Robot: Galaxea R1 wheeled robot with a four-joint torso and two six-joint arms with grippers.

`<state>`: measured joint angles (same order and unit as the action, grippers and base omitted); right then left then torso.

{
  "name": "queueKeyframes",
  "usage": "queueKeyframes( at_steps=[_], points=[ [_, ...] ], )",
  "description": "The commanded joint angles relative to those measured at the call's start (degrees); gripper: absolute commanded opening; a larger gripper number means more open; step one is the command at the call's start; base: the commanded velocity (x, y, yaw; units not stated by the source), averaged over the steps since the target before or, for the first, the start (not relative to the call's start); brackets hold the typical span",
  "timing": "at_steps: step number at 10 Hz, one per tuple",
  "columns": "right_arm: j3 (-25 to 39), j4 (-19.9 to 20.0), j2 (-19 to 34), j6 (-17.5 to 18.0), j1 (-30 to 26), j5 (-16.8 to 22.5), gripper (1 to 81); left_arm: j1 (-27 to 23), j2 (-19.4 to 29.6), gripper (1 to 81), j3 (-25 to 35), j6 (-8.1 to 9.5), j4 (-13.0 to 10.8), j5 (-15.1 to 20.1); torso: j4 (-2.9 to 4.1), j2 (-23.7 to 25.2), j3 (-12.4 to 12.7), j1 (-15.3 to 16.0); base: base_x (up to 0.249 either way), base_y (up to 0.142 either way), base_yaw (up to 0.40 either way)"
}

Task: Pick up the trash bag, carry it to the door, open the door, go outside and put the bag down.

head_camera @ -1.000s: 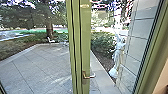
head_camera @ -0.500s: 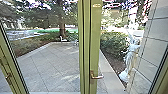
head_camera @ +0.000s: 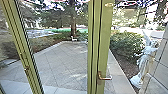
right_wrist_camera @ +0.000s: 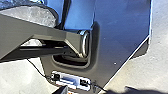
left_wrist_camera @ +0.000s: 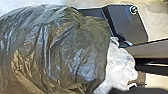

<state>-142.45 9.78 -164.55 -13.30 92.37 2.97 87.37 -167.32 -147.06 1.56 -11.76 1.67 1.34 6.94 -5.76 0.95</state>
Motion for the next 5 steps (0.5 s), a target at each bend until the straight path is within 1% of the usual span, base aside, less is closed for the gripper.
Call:
queueKeyframes(
  at_steps=[1,5],
  points=[
    [0.51,0.15,0.60,-0.06,-2.23,3.79,81.1,-2.78,0.31,1.0,0.19,-0.15,-0.01,3.08,0.00,0.00,0.00,0.00,0.000,0.000,0.319],
    [0.51,0.07,0.42,-0.06,-2.14,3.79,81.1,-2.77,-0.04,1.0,0.19,-0.15,-0.54,3.42,0.00,0.00,0.00,0.00,0.000,0.000,0.316]
  ],
)
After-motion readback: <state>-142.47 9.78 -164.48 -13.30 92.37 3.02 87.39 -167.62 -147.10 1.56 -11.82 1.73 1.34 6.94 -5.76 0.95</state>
